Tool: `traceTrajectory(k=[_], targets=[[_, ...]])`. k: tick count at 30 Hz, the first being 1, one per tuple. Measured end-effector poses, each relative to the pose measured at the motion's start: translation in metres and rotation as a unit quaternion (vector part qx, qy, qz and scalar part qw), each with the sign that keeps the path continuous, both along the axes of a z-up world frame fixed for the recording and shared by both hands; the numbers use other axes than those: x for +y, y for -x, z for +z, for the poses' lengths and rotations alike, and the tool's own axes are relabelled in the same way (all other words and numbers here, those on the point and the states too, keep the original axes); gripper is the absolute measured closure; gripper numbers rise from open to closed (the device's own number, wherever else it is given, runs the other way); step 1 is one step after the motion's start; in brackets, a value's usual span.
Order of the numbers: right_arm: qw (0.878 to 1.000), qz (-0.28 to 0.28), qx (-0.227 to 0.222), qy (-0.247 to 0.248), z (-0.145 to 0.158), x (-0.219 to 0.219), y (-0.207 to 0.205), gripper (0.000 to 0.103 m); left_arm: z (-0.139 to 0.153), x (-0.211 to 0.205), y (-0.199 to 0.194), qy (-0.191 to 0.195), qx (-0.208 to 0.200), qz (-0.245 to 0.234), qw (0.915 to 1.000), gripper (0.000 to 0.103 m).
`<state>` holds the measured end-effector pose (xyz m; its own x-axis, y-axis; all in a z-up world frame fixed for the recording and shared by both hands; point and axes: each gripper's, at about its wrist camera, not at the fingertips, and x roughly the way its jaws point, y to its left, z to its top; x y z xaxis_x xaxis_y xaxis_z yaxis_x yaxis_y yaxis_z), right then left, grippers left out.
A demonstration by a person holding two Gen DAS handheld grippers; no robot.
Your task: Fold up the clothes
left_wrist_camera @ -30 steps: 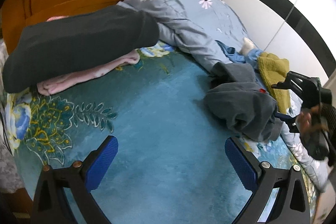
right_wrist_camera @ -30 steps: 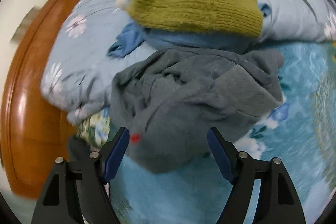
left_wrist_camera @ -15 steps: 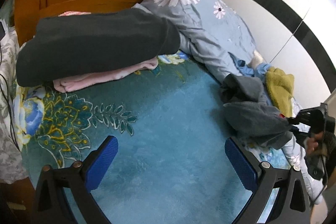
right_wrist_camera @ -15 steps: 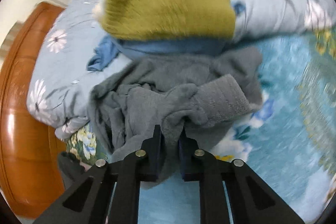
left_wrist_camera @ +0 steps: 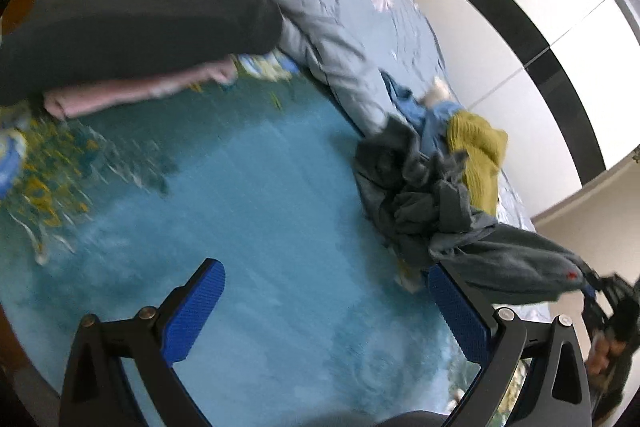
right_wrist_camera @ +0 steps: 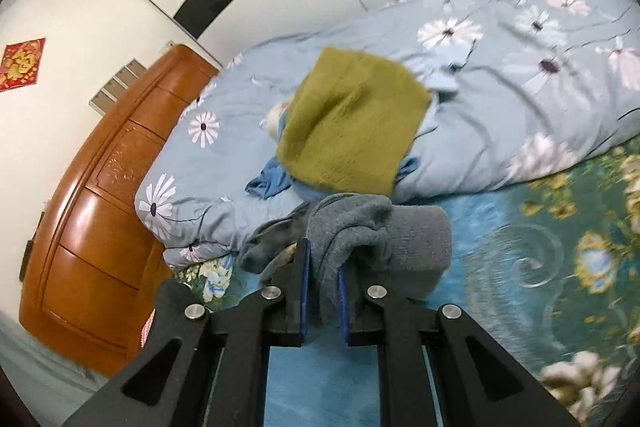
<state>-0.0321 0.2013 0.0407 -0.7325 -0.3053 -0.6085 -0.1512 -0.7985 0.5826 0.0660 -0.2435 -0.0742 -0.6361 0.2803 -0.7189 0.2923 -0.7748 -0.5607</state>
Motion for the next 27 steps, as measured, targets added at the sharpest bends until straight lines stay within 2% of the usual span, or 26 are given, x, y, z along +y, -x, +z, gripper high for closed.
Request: traceTrajectory(k=[6, 9, 13, 17, 19, 21, 23, 25, 27], targets=[[0.999, -0.051, 0.012, -0.002, -0.004, 0.075, -0.062, 0.091, -0.023, 0.052, 0.034, -0.03, -0.038, -0.049, 0.9976, 0.0], [0.995, -0.092, -0.014, -0.021, -0.021, 0.113, -0.087, 0.091, -0.03, 0.087, 0.056, -0.028, -0.049, -0.09, 0.9943, 0.001], [0.99, -0.132, -0.042, -0.001, -0.045, 0.158, -0.111, 0.091, -0.046, 0.13, 0.08, -0.032, -0.062, -0.141, 0.9876, 0.001], [0.989, -0.136, -0.058, 0.017, -0.064, 0.176, -0.118, 0.091, -0.065, 0.161, 0.093, -0.016, -0.088, -0.187, 0.9782, 0.004], [0.989, -0.132, -0.063, 0.017, -0.07, 0.177, -0.118, 0.091, -0.064, 0.169, 0.096, -0.013, -0.085, -0.211, 0.9738, 0.004], [0.989, -0.13, -0.068, 0.021, -0.076, 0.178, -0.117, 0.091, -0.057, 0.177, 0.1, 0.016, -0.07, -0.231, 0.9702, 0.004], [0.989, -0.128, -0.073, 0.027, -0.081, 0.18, -0.115, 0.091, -0.054, 0.181, 0.105, 0.036, -0.071, -0.246, 0.966, 0.005], [0.989, -0.126, -0.075, 0.032, -0.085, 0.18, -0.113, 0.091, -0.054, 0.183, 0.113, 0.047, -0.076, -0.259, 0.9617, 0.012], [0.989, -0.123, -0.077, 0.036, -0.086, 0.18, -0.111, 0.091, -0.057, 0.182, 0.124, 0.04, -0.083, -0.262, 0.9608, 0.019]])
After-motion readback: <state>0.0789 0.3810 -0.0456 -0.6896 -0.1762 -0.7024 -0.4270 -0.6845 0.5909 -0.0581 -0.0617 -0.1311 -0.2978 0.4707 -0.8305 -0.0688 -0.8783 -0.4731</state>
